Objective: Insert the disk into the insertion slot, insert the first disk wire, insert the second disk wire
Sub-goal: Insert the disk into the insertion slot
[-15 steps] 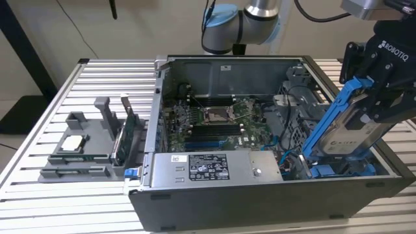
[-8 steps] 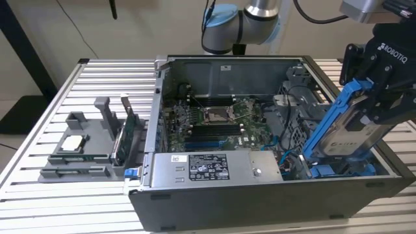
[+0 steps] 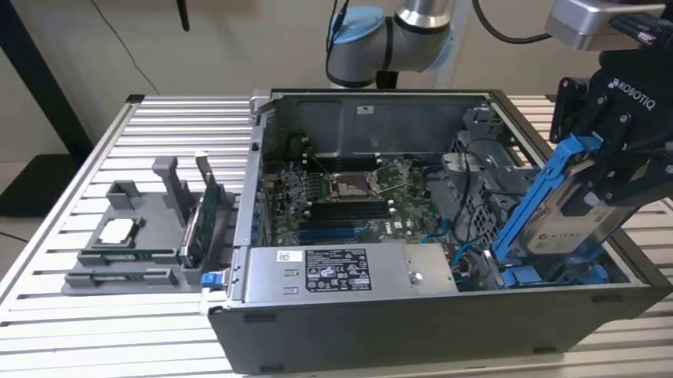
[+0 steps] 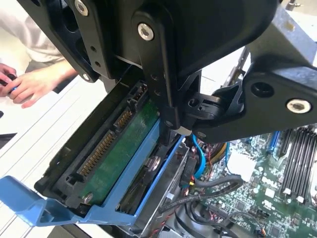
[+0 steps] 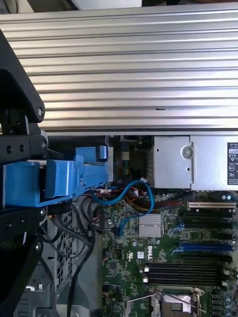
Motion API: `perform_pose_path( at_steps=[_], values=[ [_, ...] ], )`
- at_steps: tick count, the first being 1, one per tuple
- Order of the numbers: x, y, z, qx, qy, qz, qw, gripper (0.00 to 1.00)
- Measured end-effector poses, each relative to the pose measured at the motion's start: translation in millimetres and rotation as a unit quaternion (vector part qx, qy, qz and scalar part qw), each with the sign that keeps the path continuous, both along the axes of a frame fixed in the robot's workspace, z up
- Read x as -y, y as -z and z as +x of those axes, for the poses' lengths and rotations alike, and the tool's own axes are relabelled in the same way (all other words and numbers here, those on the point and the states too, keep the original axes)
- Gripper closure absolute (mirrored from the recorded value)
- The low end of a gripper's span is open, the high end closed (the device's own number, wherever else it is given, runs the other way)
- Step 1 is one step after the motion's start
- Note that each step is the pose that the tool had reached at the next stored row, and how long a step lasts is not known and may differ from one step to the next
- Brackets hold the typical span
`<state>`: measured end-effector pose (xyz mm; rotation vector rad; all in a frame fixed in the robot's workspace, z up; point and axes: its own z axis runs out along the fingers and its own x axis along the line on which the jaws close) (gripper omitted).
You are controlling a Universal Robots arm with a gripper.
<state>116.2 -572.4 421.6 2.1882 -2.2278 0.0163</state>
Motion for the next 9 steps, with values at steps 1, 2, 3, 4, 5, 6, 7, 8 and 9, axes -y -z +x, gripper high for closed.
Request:
perform_pose_path(
  at_steps=[1, 2, 3, 4, 5, 6, 7, 8, 9],
  values=[
    [0.0, 0.3, 0.0, 0.0003, 0.000, 0.0000, 1.0000, 0.67],
    [-0.1, 0.6, 0.0, 0.0004, 0.000, 0.0001, 1.0000, 0.67],
    [-0.1, 0.8, 0.0, 0.0005, 0.000, 0.0001, 1.0000, 0.67],
    [-0.2, 1.2, 0.0, 0.0006, 0.000, 0.0001, 1.0000, 0.67],
    [-0.5, 1.7, 0.0, 0.0008, 0.000, 0.0001, 1.0000, 0.67],
    [-0.8, 2.2, 0.0, 0.0009, 0.000, 0.0000, 1.0000, 0.67],
    [-1.2, 2.8, 0.0, 0.0009, 0.000, 0.0000, 1.0000, 0.67],
    [-1.5, 3.3, 0.0, 0.0009, 0.000, 0.0000, 1.0000, 0.67],
    [-1.9, 3.9, 0.1, 0.0009, 0.000, 0.0001, 1.0000, 0.67]
  ],
)
